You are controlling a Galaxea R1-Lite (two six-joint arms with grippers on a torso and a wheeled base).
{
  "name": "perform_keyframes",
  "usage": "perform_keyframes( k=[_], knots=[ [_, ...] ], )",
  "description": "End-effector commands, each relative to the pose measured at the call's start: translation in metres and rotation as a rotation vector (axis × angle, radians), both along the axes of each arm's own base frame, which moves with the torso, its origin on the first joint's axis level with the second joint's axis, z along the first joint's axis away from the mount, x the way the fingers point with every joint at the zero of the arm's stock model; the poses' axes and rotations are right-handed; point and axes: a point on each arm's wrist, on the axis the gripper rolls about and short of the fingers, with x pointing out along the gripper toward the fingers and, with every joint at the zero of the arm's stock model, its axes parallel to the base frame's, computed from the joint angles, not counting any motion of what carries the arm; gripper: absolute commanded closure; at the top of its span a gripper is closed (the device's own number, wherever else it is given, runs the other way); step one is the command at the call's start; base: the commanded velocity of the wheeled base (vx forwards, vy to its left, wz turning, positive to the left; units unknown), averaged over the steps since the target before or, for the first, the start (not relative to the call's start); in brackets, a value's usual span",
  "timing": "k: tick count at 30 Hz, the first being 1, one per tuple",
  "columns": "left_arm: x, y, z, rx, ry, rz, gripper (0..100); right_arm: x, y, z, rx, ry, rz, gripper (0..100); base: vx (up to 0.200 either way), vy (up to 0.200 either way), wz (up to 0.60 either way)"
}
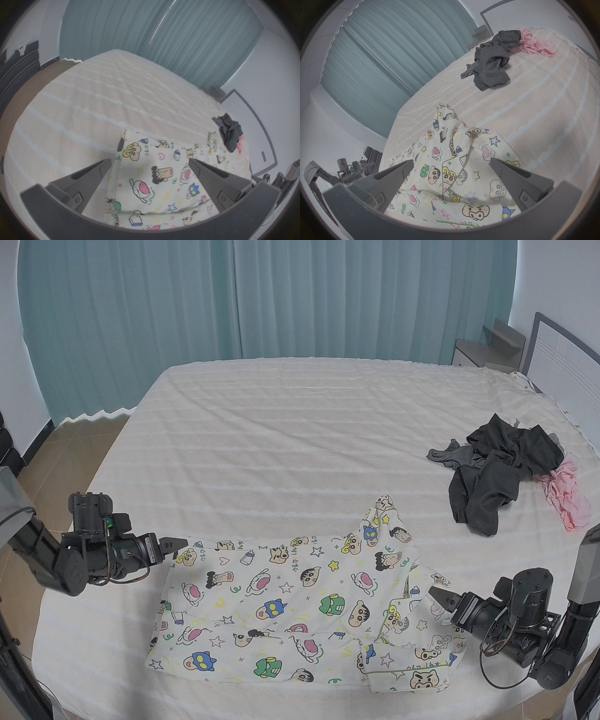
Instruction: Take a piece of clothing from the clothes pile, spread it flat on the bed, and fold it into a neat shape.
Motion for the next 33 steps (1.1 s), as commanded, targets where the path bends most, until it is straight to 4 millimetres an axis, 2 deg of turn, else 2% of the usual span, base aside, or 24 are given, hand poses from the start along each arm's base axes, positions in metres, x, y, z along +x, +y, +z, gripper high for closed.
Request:
perform_keyframes(
  k=[1,4,15,20,26,33],
  knots=[
    [0.055,0.010,-0.031,0.058,0.131,-0.053,0,-0.004,-0.001,-0.003,-0.006,0.025,0.007,0,0.000,0.000,0.00],
    [0.070,0.010,-0.030,0.043,0.160,-0.063,0,-0.005,0.002,-0.005,-0.011,0.032,0.019,0,0.000,0.000,0.00],
    [0.082,0.007,-0.051,0.003,0.229,-0.107,0,-0.005,0.004,-0.011,-0.024,0.057,0.029,0,0.000,0.000,0.00],
    [0.085,0.004,-0.053,-0.008,0.233,-0.104,0,-0.005,0.004,-0.011,-0.022,0.057,0.026,0,0.000,0.000,0.00],
    [0.085,-0.013,-0.049,-0.049,0.244,-0.108,0,-0.004,0.004,-0.012,-0.020,0.061,0.023,0,0.000,0.000,0.00],
    [0.087,-0.015,-0.052,-0.045,0.245,-0.112,0,-0.004,0.004,-0.012,-0.018,0.061,0.023,0,0.000,0.000,0.00]
  ],
)
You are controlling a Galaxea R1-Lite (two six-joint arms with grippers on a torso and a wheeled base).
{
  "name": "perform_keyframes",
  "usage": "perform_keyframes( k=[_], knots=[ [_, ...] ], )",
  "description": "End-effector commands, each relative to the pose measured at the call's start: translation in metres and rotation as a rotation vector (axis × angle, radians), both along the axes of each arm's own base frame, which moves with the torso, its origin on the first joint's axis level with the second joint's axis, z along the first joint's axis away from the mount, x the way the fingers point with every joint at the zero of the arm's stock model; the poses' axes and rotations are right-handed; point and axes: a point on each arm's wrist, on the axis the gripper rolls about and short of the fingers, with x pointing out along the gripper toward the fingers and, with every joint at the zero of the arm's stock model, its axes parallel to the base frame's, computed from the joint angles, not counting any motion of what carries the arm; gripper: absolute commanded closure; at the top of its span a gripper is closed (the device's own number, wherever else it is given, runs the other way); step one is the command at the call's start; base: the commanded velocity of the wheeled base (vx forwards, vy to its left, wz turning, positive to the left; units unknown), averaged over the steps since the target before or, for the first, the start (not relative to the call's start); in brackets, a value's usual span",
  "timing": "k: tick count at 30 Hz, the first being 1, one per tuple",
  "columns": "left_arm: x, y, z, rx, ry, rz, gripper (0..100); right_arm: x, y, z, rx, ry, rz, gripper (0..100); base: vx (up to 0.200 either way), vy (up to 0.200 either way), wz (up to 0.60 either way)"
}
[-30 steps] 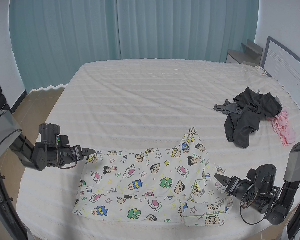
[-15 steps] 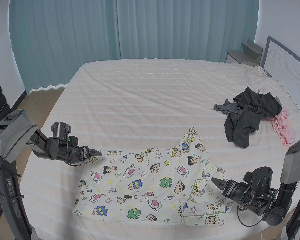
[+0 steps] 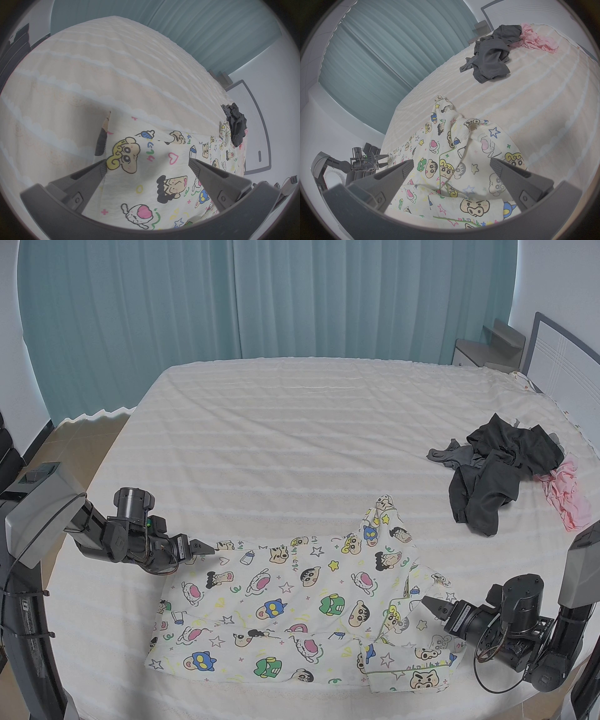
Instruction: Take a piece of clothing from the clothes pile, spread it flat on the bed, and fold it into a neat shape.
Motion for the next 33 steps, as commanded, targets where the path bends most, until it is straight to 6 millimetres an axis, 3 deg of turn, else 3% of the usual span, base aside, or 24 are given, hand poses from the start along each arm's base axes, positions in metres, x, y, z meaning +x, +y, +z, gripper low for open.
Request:
perform_keyframes(
  k=[1,8,9,33],
  knots=[
    [0.002,-0.001,-0.002,0.003,-0.002,-0.002,0,-0.004,-0.002,-0.002,-0.008,0.017,0.002,0,0.000,0.000,0.00],
    [0.009,0.000,-0.005,0.011,-0.008,0.010,0,-0.004,-0.002,-0.002,-0.009,0.020,0.003,0,0.000,0.000,0.00],
    [0.009,0.000,-0.006,0.011,-0.007,0.010,100,-0.004,-0.001,-0.003,-0.010,0.021,0.001,0,0.000,0.000,0.00],
    [0.024,0.005,0.006,0.024,-0.152,0.150,100,-0.004,-0.001,-0.004,-0.014,0.026,0.001,0,0.000,0.000,0.00]
  ],
)
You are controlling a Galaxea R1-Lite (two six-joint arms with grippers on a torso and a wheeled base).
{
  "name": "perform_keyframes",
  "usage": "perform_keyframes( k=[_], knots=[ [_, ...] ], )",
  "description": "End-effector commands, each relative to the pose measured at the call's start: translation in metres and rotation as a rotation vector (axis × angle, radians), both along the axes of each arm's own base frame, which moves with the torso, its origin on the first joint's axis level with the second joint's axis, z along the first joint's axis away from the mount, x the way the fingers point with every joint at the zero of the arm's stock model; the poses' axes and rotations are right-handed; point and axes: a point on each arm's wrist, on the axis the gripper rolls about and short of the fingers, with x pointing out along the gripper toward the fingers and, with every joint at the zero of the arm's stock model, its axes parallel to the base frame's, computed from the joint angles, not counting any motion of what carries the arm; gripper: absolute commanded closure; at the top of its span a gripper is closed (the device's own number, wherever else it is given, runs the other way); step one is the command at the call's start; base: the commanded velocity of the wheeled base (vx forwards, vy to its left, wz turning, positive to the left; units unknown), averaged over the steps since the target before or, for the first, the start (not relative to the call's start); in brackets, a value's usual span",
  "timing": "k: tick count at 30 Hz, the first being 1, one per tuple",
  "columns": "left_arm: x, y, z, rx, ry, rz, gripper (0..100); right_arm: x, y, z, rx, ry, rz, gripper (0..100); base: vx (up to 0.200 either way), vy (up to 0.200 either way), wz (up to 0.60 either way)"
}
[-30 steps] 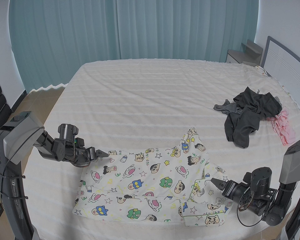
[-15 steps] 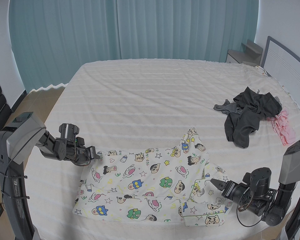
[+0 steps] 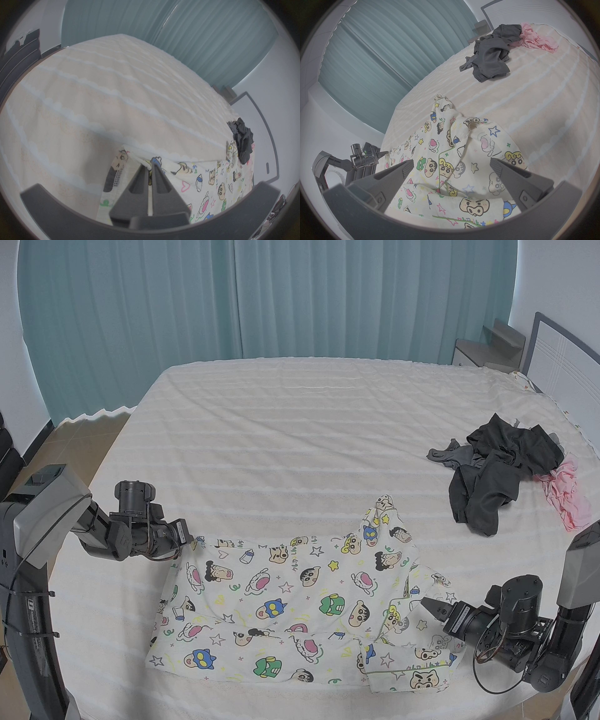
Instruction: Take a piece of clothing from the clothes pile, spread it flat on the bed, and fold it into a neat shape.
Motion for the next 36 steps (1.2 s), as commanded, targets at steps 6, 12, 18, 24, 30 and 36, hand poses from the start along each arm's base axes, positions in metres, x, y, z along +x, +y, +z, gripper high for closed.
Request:
perform_keyframes(
  k=[6,12,18,24,30,36],
  knots=[
    [0.002,0.005,0.005,-0.017,-0.034,0.029,100,-0.004,-0.002,-0.003,-0.012,0.022,0.000,0,0.000,0.000,0.00],
    [0.005,0.014,0.006,-0.014,-0.067,0.052,100,-0.004,-0.002,-0.003,-0.012,0.022,0.000,0,0.000,0.000,0.00],
    [0.007,0.019,0.010,-0.022,-0.096,0.097,100,-0.004,-0.002,-0.003,-0.011,0.022,-0.001,0,0.000,0.000,0.00],
    [0.010,0.020,0.013,-0.031,-0.115,0.106,100,-0.004,-0.002,-0.003,-0.011,0.022,-0.001,0,0.000,0.000,0.00],
    [0.014,0.020,0.002,-0.031,-0.099,0.108,100,-0.003,-0.002,-0.003,-0.012,0.022,-0.001,0,0.000,0.000,0.00],
    [0.021,0.024,-0.001,-0.019,-0.108,0.141,100,-0.003,-0.002,-0.003,-0.012,0.022,-0.001,0,0.000,0.000,0.00]
  ],
)
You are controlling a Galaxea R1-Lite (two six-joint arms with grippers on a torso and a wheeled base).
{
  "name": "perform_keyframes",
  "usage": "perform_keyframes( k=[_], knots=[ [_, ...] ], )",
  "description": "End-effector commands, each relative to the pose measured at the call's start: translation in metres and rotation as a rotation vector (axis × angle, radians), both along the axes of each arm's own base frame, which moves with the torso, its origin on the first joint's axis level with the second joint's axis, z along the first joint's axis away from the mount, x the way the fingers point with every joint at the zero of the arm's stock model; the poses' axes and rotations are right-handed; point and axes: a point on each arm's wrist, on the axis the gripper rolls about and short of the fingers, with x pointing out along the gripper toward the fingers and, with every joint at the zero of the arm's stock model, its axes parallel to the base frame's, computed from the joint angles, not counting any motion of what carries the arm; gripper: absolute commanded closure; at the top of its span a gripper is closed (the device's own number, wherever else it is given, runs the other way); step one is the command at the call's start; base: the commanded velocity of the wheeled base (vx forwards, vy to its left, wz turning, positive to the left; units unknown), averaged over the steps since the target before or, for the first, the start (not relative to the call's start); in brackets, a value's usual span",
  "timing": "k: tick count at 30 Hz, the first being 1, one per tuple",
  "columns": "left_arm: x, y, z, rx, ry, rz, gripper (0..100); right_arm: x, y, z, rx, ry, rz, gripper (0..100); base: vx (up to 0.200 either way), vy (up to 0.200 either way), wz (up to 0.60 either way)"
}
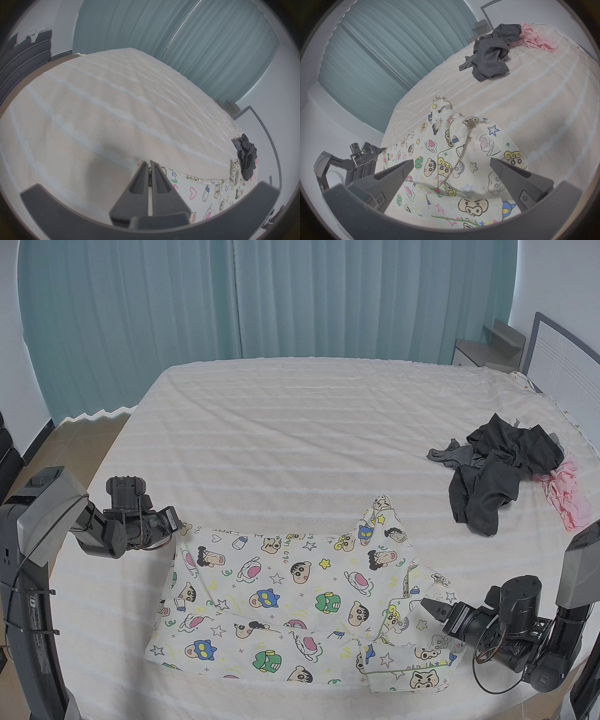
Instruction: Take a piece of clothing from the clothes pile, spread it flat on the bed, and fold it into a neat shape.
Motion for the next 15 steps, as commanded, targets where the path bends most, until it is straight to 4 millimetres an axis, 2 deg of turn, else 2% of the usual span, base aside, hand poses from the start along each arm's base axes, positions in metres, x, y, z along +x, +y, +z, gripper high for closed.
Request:
perform_keyframes(
  k=[1,2,3,11,15],
  knots=[
    [0.0057,0.0021,-0.0058,0.007,0.001,0.026,100,-0.0037,-0.0019,-0.0016,-0.009,0.016,0.000,0,0.000,0.000,0.00],
    [0.0071,0.0023,-0.0070,0.002,0.001,0.036,100,-0.0037,-0.0019,-0.0016,-0.009,0.016,0.000,0,0.000,0.000,0.00],
    [0.0082,0.0024,-0.0063,-0.006,-0.001,0.043,0,-0.0037,-0.0019,-0.0016,-0.009,0.016,0.000,0,0.000,0.000,0.00],
    [0.0098,0.0025,-0.0041,-0.027,-0.005,0.057,0,-0.0036,-0.0019,-0.0026,-0.011,0.020,0.000,0,0.000,0.000,0.00],
    [0.0008,0.0050,-0.0046,-0.043,0.023,0.042,0,-0.0035,-0.0019,-0.0032,-0.013,0.022,-0.001,0,0.000,0.000,0.00]
  ],
)
